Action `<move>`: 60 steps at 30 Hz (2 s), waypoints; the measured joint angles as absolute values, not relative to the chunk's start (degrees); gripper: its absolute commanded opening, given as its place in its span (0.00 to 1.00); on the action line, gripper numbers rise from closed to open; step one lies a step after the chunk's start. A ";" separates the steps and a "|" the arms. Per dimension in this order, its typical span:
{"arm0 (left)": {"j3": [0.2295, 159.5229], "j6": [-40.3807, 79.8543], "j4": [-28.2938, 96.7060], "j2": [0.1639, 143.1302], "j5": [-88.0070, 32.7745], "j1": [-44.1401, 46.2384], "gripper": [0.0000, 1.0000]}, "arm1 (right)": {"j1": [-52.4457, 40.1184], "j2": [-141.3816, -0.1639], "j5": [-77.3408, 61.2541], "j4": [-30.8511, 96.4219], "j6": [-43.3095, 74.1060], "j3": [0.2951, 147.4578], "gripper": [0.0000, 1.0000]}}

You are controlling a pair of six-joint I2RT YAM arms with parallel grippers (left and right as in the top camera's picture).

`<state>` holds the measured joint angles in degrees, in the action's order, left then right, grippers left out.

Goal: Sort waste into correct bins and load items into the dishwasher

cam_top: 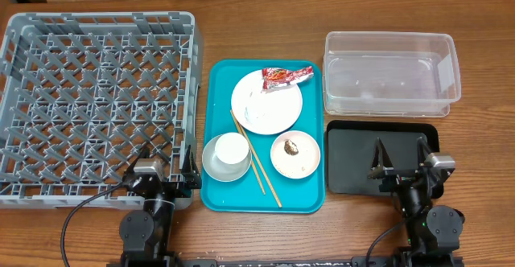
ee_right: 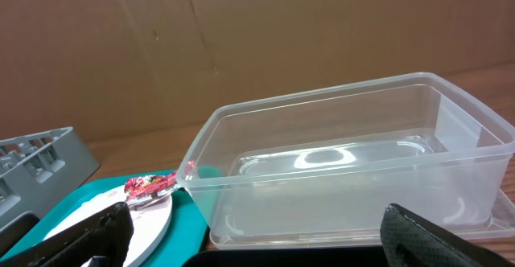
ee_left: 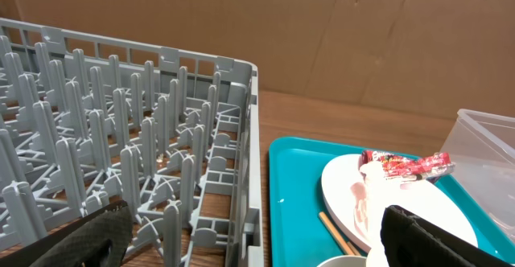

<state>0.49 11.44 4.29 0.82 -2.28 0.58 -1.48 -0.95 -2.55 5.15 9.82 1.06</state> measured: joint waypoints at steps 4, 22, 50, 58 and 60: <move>0.49 11.44 4.29 0.82 -2.28 0.58 1.00 | -1.48 -0.95 -2.55 5.13 9.82 1.06 1.00; 0.49 11.44 4.29 0.82 -2.28 0.58 1.00 | -1.48 -0.95 -2.55 5.15 9.82 1.06 1.00; 0.58 11.49 4.75 0.82 -2.17 0.58 1.00 | -1.48 -0.95 -1.23 3.86 10.57 1.06 1.00; 9.93 11.68 21.71 5.45 -1.58 0.58 1.00 | -1.48 -8.21 -4.12 8.56 11.60 7.42 1.00; 14.09 11.68 26.24 9.02 -1.43 0.58 1.00 | -1.48 -12.53 -4.75 11.70 11.66 12.12 1.00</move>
<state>14.09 11.68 26.24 9.02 -1.43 0.58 -1.48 -12.53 -4.75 11.70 11.66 12.12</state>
